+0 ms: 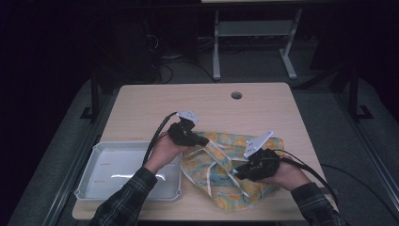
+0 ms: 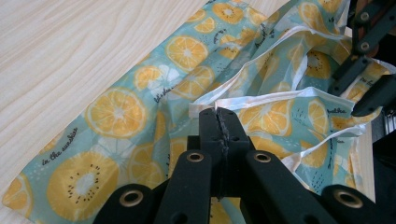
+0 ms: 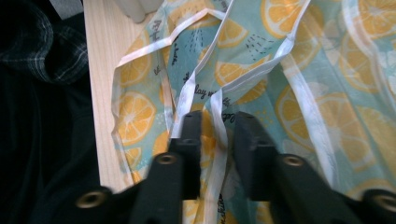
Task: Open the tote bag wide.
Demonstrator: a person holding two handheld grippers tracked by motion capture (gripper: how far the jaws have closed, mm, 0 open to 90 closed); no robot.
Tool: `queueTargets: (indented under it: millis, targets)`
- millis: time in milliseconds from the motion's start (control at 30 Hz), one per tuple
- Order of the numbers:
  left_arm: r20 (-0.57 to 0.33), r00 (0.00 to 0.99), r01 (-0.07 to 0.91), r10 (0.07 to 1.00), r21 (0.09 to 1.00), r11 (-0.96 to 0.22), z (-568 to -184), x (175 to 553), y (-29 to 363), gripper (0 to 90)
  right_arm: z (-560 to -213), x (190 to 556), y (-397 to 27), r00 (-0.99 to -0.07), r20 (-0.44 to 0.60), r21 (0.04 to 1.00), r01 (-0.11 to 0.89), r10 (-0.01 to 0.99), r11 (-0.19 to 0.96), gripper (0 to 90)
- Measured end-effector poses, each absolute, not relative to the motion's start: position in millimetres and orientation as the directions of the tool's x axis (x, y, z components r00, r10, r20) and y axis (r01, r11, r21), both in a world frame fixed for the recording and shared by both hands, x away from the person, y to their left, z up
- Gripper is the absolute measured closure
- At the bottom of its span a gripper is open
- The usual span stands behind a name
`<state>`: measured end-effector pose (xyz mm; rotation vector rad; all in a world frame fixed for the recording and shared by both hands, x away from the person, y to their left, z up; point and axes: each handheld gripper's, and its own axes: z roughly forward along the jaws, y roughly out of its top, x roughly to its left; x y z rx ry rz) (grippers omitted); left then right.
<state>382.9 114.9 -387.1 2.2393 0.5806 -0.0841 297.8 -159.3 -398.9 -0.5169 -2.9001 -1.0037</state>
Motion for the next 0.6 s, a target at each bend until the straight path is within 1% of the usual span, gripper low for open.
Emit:
queueTargets:
  millis: [33, 67, 100, 267, 300, 367, 433, 500, 600]
  targets:
    - [-0.245, 0.893, 0.434, 0.378, 0.695, -0.573, -387, 383, 115, 90.0, -400, 298, -159, -0.947, 0.127, 0.596, 0.309, 0.293, 0.741, 82.9]
    - [-0.245, 0.893, 0.434, 0.378, 0.695, -0.573, -387, 383, 115, 90.0, -400, 298, -159, -0.947, 0.127, 0.596, 0.309, 0.293, 0.741, 82.9]
    - [-0.243, 0.892, 0.434, 0.381, 0.694, -0.574, -387, 382, 114, 90.0, -399, 298, -158, -0.948, 0.121, 0.589, 0.307, 0.294, 0.747, 88.5]
    - [-0.242, 0.895, 0.429, 0.375, 0.696, -0.576, -386, 382, 116, 89.4, -389, 297, -160, -0.952, 0.103, 0.616, 0.289, 0.289, 0.733, 89.2]
    - [-0.232, 0.897, 0.423, 0.376, 0.698, -0.578, -385, 381, 117, 86.9, -387, 298, -161, -0.952, 0.093, 0.622, 0.284, 0.292, 0.730, 89.3]
    - [-0.232, 0.897, 0.423, 0.376, 0.700, -0.575, -384, 381, 119, 78.4, -384, 299, -162, -0.952, 0.087, 0.628, 0.281, 0.293, 0.726, 89.3]
    - [-0.212, 0.902, 0.410, 0.377, 0.698, -0.588, -379, 378, 125, 72.7, -375, 302, -167, -0.950, 0.065, 0.645, 0.274, 0.305, 0.713, 89.4]
    - [-0.201, 0.895, 0.414, 0.398, 0.704, -0.577, -375, 374, 131, 63.7, -368, 306, -171, -0.946, 0.056, 0.664, 0.274, 0.319, 0.696, 89.6]
    - [-0.195, 0.894, 0.413, 0.403, 0.707, -0.574, -371, 371, 138, 54.0, -359, 312, -176, -0.932, 0.055, 0.678, 0.299, 0.360, 0.671, 89.6]
